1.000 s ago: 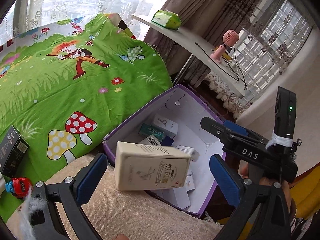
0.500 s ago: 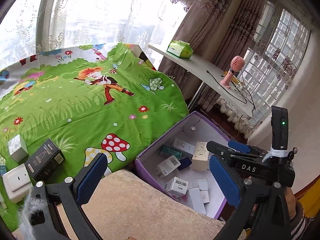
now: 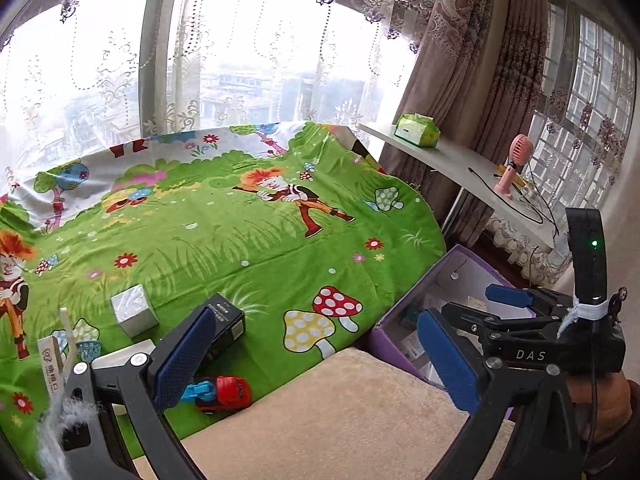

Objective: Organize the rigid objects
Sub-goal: 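Withdraw both open tools back over the bed, then grasp tan dental box with left tool while right grasps red-blue toy car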

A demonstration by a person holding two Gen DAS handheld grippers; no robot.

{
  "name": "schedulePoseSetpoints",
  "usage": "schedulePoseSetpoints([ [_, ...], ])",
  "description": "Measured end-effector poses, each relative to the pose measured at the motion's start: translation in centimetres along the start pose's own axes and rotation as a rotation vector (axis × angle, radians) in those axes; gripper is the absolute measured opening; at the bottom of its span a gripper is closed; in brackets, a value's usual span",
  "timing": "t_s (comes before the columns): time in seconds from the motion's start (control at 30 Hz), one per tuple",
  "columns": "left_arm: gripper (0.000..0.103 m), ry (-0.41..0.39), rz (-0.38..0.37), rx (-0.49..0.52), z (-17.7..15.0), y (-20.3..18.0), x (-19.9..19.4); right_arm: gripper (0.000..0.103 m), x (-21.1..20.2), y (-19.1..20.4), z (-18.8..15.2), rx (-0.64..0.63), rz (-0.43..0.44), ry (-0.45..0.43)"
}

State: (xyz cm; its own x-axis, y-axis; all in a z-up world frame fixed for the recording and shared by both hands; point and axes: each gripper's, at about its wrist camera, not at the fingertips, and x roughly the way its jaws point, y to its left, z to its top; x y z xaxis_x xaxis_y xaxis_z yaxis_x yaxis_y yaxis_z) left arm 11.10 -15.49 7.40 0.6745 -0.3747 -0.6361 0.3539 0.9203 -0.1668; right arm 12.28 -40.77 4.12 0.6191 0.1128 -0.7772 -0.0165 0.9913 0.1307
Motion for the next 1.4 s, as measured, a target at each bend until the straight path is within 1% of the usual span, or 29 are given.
schedulePoseSetpoints([
  [0.17,0.102,-0.013,0.112,-0.015,-0.6,3.4,-1.0,0.094,1.2,3.9,0.4,-0.07,0.051,0.011],
  [0.27,0.102,-0.004,0.182,-0.026,-0.8,5.7,-1.3,0.094,2.0,6.2,0.7,-0.113,0.077,0.022],
  [0.37,0.102,0.012,0.223,-0.064,-0.9,8.3,-1.6,0.094,2.7,8.5,1.1,-0.164,0.098,0.024],
  [0.53,0.102,0.04,0.298,-0.087,-0.9,11.8,-1.9,0.094,3.7,11.7,2.1,-0.216,0.126,0.028],
  [0.63,0.102,0.036,0.346,-0.117,-0.9,13.7,-2.2,0.094,4.4,13.6,2.8,-0.245,0.139,0.027],
  [0.73,0.101,0.024,0.409,-0.149,-1.4,15.3,-2.4,0.094,5.3,15.6,3.0,-0.269,0.162,0.045],
  [0.87,0.098,0.046,0.477,-0.214,-2.5,17.5,-2.3,0.094,6.3,18.0,2.4,-0.289,0.206,0.084],
  [1.03,0.089,0.078,0.508,-0.35,-4.1,20.7,-2.2,0.094,7.3,20.0,1.0,-0.337,0.218,0.121],
  [1.13,0.087,0.081,0.532,-0.417,-4.9,22.1,-2.5,0.094,8.3,20.4,0.3,-0.352,0.224,0.165],
  [1.3,0.081,0.101,0.557,-0.498,-6.2,24.1,-2.6,0.094,8.9,21.0,-0.9,-0.389,0.22,0.199],
  [1.4,0.075,0.115,0.557,-0.542,-6.9,25.1,-2.5,0.091,9.2,21.9,-1.6,-0.426,0.222,0.223],
])
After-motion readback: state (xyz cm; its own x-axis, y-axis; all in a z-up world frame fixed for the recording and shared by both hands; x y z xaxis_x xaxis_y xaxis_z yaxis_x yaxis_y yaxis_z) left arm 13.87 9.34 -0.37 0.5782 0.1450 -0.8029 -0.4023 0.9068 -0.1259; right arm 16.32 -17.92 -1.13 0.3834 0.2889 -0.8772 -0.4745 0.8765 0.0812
